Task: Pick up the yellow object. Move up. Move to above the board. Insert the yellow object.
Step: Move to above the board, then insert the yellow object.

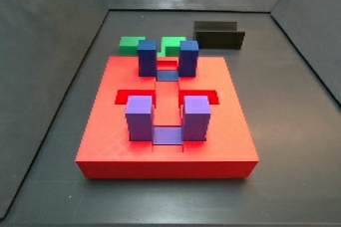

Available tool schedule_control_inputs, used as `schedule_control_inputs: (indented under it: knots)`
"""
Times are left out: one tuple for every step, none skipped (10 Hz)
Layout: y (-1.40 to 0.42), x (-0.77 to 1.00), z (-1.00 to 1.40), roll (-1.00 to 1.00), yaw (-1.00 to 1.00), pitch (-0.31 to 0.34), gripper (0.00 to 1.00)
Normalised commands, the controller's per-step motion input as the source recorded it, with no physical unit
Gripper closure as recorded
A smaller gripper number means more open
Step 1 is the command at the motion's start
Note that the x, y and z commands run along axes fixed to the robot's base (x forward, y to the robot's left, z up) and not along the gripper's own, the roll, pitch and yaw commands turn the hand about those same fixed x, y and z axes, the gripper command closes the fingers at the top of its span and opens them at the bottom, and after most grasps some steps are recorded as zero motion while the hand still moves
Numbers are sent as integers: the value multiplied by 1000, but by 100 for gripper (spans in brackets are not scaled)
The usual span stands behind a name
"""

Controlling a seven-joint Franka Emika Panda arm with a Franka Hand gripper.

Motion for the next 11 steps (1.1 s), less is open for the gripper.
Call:
schedule_control_inputs:
  knots:
    - [-1400,771,188,11,8,127,100]
    - [-1400,794,195,0,9,136,100]
    - [-1400,825,198,3,7,154,100]
    - [-1400,870,214,1,4,177,100]
    - [-996,637,162,0,6,176,100]
    - [-585,406,108,22,10,173,100]
    - [-272,189,71,12,11,88,100]
    - [-174,101,50,13,10,38,100]
    - [-11,0,-26,0,0,-3,100]
    - [11,0,-26,-3,0,0,100]
    - [0,100,-434,10,-14,0,100]
